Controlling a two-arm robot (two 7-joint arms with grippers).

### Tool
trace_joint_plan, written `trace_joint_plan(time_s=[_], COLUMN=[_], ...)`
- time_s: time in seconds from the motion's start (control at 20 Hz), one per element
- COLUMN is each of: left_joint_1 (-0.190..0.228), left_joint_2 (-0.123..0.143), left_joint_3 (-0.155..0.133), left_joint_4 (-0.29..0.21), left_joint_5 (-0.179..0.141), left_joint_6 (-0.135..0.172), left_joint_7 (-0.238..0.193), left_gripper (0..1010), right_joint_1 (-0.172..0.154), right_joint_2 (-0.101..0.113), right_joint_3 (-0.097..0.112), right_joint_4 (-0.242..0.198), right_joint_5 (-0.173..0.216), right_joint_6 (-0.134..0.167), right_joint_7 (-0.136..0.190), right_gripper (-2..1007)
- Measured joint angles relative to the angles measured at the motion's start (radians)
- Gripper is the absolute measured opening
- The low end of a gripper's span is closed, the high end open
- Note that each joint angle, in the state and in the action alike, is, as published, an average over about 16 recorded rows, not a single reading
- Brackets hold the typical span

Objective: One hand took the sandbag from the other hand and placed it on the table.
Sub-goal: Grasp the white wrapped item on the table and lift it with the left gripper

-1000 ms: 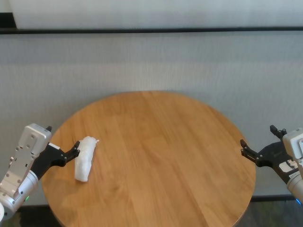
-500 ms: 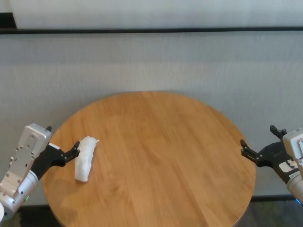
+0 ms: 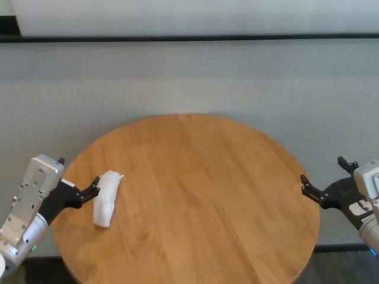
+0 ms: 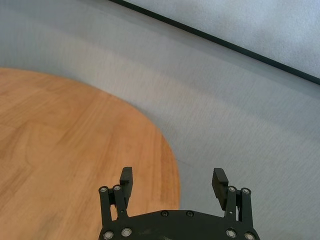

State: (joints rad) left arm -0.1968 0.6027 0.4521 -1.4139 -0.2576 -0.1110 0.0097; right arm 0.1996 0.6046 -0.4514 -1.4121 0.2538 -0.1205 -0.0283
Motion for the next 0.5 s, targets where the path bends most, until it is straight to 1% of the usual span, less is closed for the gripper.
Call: trace_joint_plan(time_s=[0.15,0.3,0.4,0.5], left_joint_1=[0.003,0.009,0.015,0.022], left_joint_2=[0.001,0.003,0.004,0.005], left_joint_3=[-0.001,-0.005,-0.011,-0.018], left_joint_4=[-0.009,-0.028,-0.045,-0.066], left_joint_5=[-0.009,-0.022,-0.035,-0.051], left_joint_6=[0.018,0.050,0.081,0.120], left_joint_7=[-0.018,-0.037,-0.050,-0.061], left_gripper=[999,999,999,999], right_joint_1=[0.000,0.000,0.000,0.000], right_joint_2=[0.000,0.000,0.000,0.000], right_joint_3=[0.000,0.000,0.000,0.000], right_joint_4=[0.000,0.000,0.000,0.000], right_joint_5=[0.000,0.000,0.000,0.000], right_joint_6=[0.000,0.000,0.000,0.000], right_joint_7=[0.000,0.000,0.000,0.000], right_gripper=[1000,1000,1000,1000])
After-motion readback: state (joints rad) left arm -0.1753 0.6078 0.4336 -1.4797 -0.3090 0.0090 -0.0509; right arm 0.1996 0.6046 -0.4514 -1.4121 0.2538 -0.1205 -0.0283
